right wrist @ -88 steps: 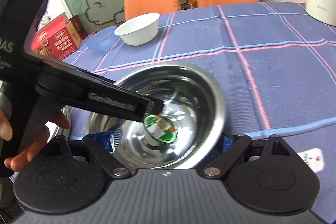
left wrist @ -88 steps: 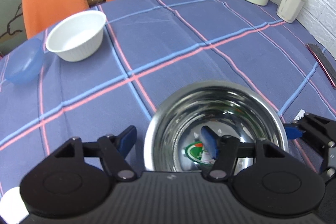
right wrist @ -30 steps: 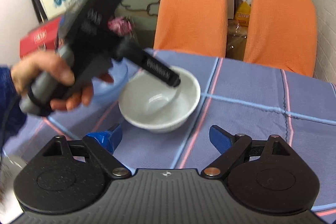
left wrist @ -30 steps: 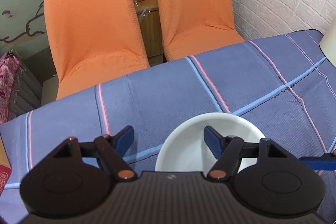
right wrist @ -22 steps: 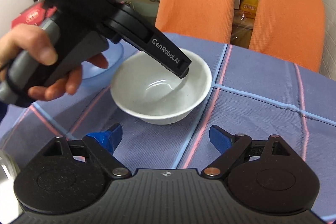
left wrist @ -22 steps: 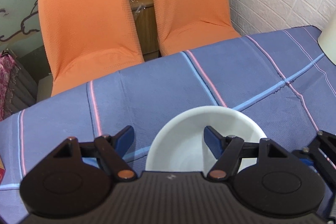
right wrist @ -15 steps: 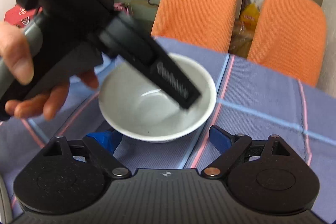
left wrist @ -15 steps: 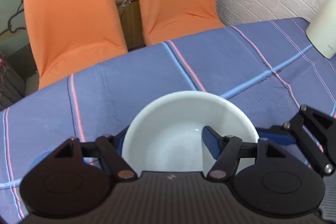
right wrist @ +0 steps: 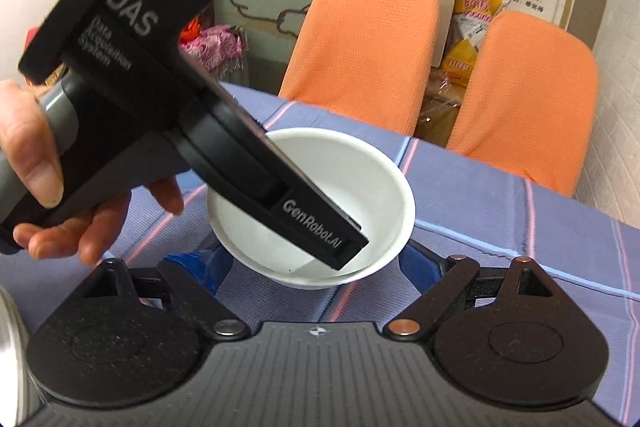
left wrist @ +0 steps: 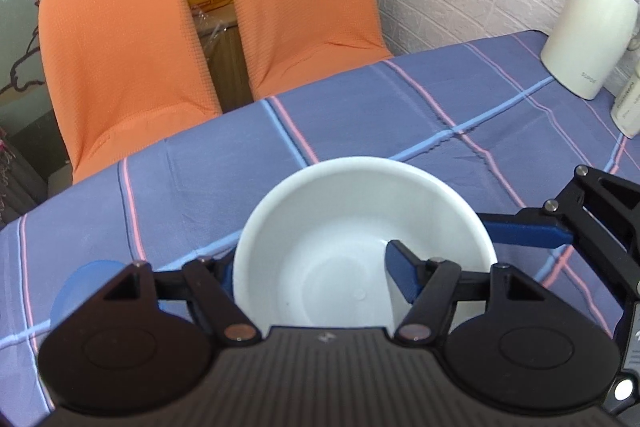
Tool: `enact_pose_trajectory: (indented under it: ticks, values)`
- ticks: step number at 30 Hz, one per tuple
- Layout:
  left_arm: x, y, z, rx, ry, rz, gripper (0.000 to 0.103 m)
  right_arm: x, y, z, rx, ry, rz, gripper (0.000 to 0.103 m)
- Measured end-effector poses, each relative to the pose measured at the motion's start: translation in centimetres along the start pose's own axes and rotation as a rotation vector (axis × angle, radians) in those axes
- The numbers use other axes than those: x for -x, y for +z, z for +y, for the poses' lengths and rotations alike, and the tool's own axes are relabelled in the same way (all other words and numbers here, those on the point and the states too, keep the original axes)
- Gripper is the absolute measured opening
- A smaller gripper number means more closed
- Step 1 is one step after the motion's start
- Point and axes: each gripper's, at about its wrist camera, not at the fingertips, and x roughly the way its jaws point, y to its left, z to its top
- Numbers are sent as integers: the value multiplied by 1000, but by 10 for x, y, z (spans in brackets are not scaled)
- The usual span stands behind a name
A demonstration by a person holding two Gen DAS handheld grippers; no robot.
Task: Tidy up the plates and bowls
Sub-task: 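Lower the white bowl into the steel bowl and open the left tool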
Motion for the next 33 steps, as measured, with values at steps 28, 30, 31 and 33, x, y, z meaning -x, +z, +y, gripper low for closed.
enact_pose_trajectory:
  ticks: [28,30,31,33]
  values:
    - [80,-138,-160,-87,-117,-32,69,151,-126,35,-76,-99,-35,78]
    - [76,-141,-162,-97,-108,-35,69,148,-129,33,-82,-101,-25,77]
    - [74,-142,-163,-103,-103,-35,69,146,-130,32,-86,-98,-21,77]
    - [72,-143,-164,-109,-88,-33,69,143,-130,29,-97,-104,-11,77]
